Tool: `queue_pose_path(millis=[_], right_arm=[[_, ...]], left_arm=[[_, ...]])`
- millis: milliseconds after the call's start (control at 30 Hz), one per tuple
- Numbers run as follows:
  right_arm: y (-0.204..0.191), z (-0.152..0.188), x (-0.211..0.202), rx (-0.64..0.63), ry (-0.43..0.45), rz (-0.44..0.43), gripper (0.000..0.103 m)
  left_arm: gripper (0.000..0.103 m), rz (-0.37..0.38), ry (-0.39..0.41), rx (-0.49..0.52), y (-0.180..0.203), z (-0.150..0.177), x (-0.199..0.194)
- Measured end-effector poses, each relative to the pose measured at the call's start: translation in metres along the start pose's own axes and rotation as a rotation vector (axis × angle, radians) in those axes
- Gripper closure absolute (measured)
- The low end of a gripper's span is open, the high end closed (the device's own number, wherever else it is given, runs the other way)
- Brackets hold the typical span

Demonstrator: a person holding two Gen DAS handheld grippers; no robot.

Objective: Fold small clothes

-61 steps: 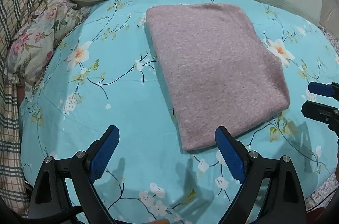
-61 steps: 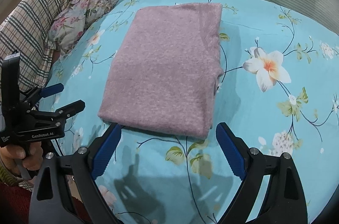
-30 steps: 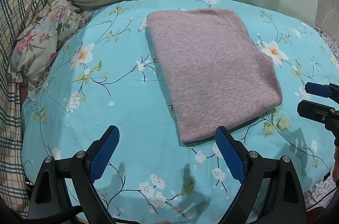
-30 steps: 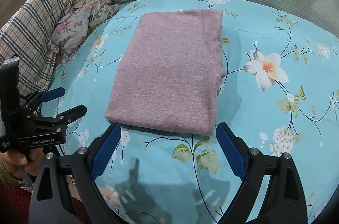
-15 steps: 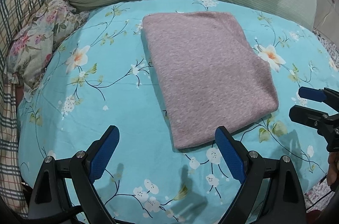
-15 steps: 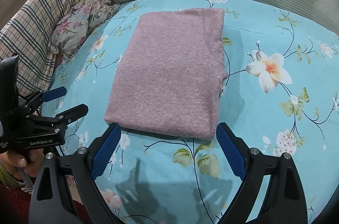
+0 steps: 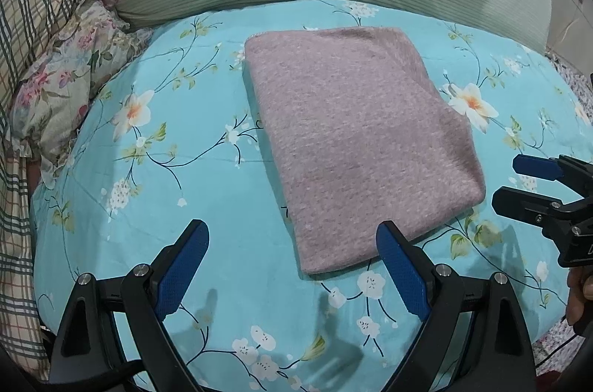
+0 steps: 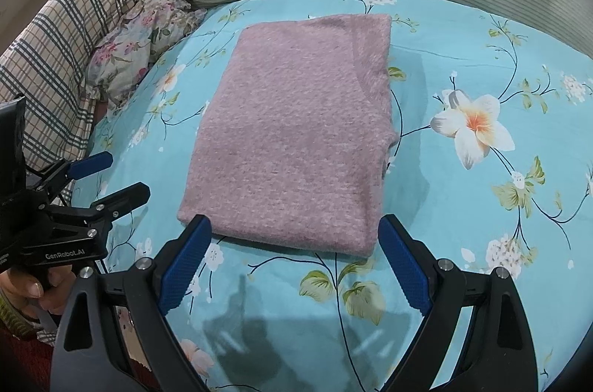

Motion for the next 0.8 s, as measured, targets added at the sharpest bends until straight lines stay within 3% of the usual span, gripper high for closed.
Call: queue_pose_path(millis=[800], right_arm=[[-0.0028,-0.0015,0.0025,-0.004,0.002,-0.001,0.012]], left_arm=[[0.011,-0.004,-0.002,-0.015,0.0012,-0.0016,0.0033]])
Point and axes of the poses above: each gripper's, at about its wrist camera, not at the fingertips, and x roughly the way its jaws point, y to its right, z to its underside, the point moved 3 cm from there along x, roughly the way its jaws point, and after that the axes turned 10 degrees about -y, right-handed, at the moved point
